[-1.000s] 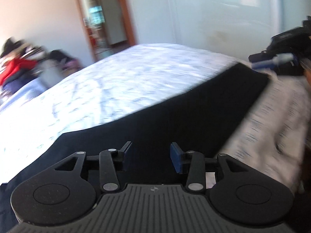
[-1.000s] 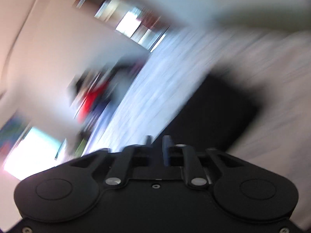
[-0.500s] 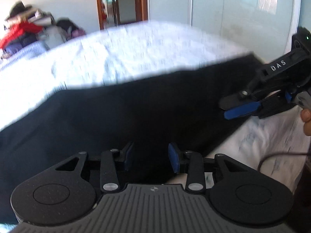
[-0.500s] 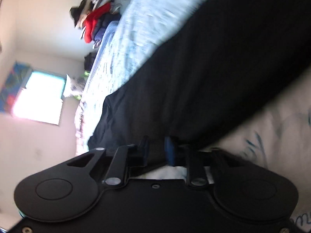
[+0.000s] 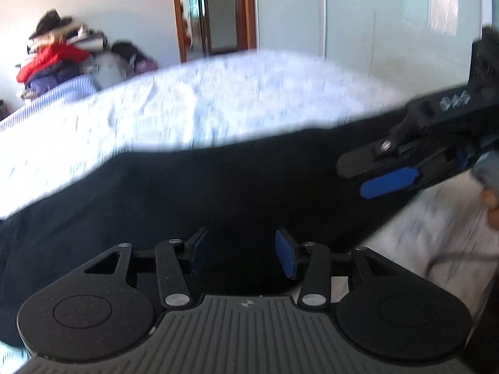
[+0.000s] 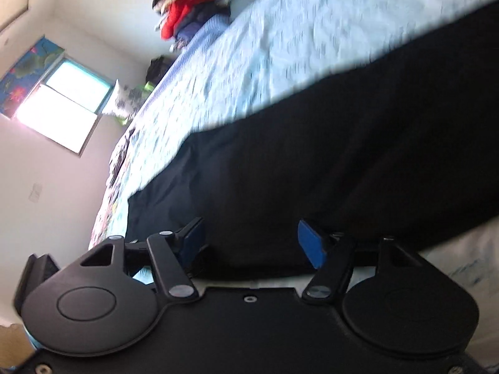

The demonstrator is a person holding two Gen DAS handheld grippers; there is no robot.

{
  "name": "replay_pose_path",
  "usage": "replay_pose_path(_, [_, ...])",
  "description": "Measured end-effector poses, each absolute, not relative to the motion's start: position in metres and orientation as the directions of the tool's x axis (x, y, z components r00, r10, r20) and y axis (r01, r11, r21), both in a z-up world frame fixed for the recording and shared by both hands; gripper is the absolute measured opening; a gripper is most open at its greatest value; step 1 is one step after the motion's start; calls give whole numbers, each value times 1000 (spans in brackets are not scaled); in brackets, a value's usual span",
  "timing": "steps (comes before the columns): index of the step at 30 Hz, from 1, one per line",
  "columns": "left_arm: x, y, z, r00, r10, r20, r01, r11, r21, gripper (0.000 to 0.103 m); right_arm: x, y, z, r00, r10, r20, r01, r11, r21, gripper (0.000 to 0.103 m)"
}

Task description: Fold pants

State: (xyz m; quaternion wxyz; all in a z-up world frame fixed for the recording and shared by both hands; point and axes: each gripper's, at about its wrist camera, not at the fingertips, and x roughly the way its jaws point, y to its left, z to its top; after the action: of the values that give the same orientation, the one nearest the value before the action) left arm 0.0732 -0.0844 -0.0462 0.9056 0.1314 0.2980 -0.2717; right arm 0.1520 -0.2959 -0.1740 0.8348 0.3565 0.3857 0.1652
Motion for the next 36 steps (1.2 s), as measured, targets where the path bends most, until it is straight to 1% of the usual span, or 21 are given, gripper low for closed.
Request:
replay_pose_path(1, [74,-89,-42,681,-426,-596,575,815,74,52,154,-299,-169,666,541,-513,-13,697,717,69])
replay_pose_path(3, [76,-101,-48,672,-426,-605,581,810,75,53,146,-303,-171,680,541,-495,-8,681,733,72])
replay_pose_path(4, [77,-106,-55,657,-419,-627,587,806,77,53,148,-304,-177,674,547,-496,1,670,742,74])
replay_pose_path(5, [78,-110,-65,626,-410,-663,600,797,74,55,148,-305,-186,654,553,-517,23,668,744,75])
replay_pose_path(6, [81,-112,-75,597,-392,-700,603,795,69,56,152,-303,-198,628,559,-541,48,666,745,71])
replay_pose_path(7, [75,-109,-79,629,-400,-667,591,803,76,57,149,-304,-203,647,566,-511,31,650,759,71])
replay_pose_path(8, [73,-108,-79,645,-397,-653,590,801,97,57,143,-310,-202,658,574,-488,26,630,776,71])
replay_pose_path(9, [72,-110,-76,647,-389,-656,589,801,106,57,141,-316,-200,655,581,-483,40,612,790,73])
replay_pose_path(10, [72,-110,-70,642,-393,-658,583,808,85,56,136,-323,-197,667,581,-466,48,591,806,73])
replay_pose_path(12, [70,-110,-57,631,-431,-645,580,814,24,57,123,-342,-188,722,562,-404,34,555,831,73])
replay_pose_path(16, [67,-124,-36,649,-470,-598,599,801,20,58,89,-384,-183,846,469,-253,58,392,918,74])
replay_pose_path(17, [67,-128,-33,647,-486,-587,605,796,8,60,74,-399,-185,872,436,-223,63,351,934,74])
replay_pose_path(18, [65,-132,-31,646,-500,-578,611,792,-2,66,65,-406,-187,890,404,-211,72,331,941,74])
replay_pose_path(20, [64,-143,-30,641,-517,-567,620,785,-15,72,48,-416,-187,912,341,-226,105,339,935,75])
replay_pose_path(23, [57,-169,-31,616,-547,-567,645,763,-36,71,40,-425,-191,914,311,-261,152,335,930,75])
replay_pose_path(26, [41,-189,-31,547,-612,-571,662,734,-151,72,36,-429,-188,922,299,-246,141,335,932,75])
replay_pose_path(30, [24,-217,-35,511,-648,-564,677,708,-199,72,26,-441,-184,922,289,-259,148,355,923,76])
replay_pose_path(32, [21,-229,-37,497,-651,-574,693,696,-190,72,23,-445,-185,914,287,-288,174,365,915,76])
replay_pose_path(36, [26,-244,-40,534,-568,-626,669,737,-98,72,24,-446,-187,887,291,-358,224,405,886,76])
